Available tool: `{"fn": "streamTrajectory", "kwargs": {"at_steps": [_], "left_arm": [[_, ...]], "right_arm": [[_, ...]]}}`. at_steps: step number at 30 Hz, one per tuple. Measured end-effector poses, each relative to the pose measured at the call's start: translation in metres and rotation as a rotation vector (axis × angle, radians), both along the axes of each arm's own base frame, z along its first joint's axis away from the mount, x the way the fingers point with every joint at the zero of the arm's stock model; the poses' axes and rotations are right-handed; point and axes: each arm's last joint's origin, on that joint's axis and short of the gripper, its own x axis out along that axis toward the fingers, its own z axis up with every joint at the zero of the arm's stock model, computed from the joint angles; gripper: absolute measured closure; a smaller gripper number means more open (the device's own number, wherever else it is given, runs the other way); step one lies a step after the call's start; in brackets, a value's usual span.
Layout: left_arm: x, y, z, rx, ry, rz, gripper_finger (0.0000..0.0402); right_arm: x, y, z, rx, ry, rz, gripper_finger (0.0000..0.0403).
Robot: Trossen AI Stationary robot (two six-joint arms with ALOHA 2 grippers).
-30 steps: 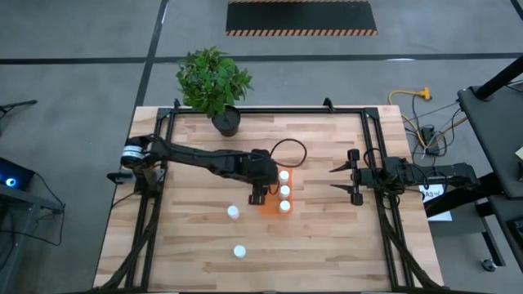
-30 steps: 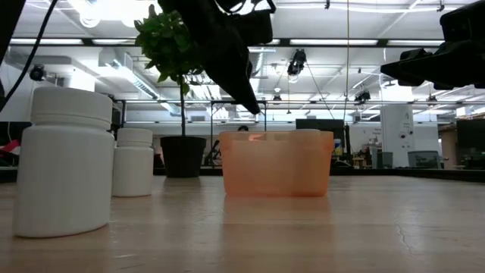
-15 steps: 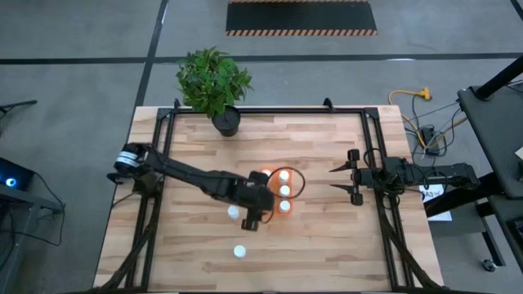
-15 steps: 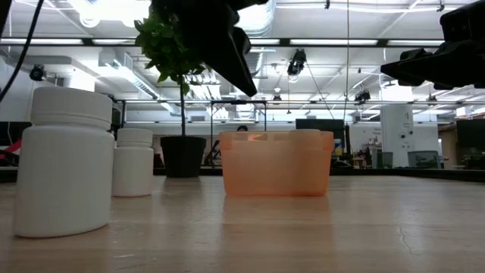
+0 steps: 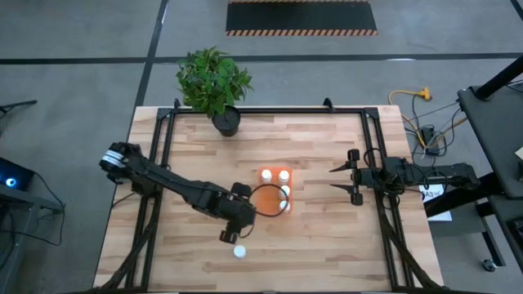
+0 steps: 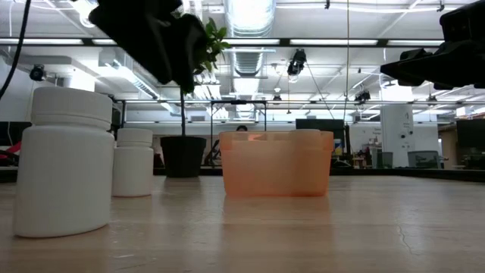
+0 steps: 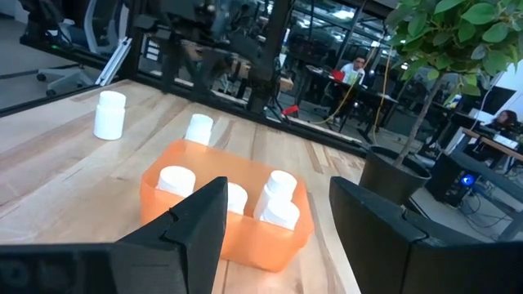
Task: Pick and place pill bottles into a basket
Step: Put the white pill bottle into the orange bin
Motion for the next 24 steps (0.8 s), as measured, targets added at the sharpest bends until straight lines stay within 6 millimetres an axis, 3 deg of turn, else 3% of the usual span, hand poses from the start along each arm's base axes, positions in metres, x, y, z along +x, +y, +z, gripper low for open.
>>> {"fn": "streamTrajectory", "kwargs": {"at_steps": [12,24], "left_arm": [[-0.048,0.020,-0.009,-0.039,-0.020,0.068,0.0209],[-0.050,0.023,-0.021,-0.021,0.004,0.056,0.0206]], "right_arm": [[0.000,0.000,0.000,0.000,0.002,0.000,0.0197],[0.001,0.000,-0.001,-0.001,0.011,0.001,0.0197]]}}
